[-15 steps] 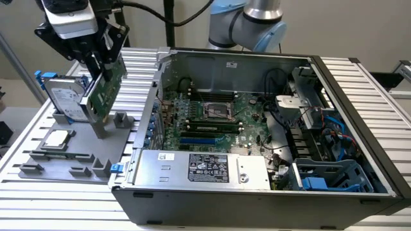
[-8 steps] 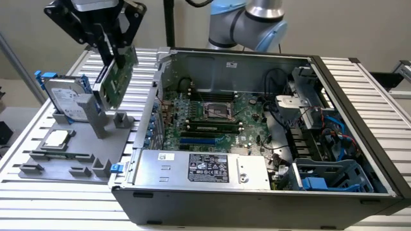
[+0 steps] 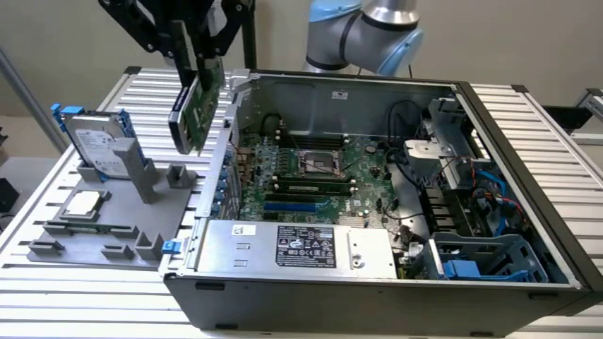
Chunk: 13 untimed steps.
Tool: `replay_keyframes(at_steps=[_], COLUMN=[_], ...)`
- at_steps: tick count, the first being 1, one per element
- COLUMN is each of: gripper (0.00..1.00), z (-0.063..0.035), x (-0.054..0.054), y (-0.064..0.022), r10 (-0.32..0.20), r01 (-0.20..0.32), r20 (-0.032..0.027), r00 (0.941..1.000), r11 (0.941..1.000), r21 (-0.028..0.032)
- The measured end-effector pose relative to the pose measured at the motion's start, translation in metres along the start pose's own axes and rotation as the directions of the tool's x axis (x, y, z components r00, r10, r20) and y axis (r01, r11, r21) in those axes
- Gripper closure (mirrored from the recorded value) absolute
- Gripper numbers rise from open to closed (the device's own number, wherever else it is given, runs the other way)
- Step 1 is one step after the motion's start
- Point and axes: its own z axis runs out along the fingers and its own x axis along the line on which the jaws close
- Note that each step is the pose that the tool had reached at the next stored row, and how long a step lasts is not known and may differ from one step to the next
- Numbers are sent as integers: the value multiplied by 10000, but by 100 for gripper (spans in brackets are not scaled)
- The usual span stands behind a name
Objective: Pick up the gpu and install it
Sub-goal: 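Pick up the gpu and move the gpu toward the slot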
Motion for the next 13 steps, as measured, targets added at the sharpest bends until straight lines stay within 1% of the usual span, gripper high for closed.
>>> replay_keyframes(at_steps=[8,13], gripper=[100,100], z=[17,89], x=[-360,-586], y=[16,23], r10=[1,0], r01=[-1,0], r20=[-8,-8], r00=[10000,10000], r11=[10000,10000], r21=[1,12])
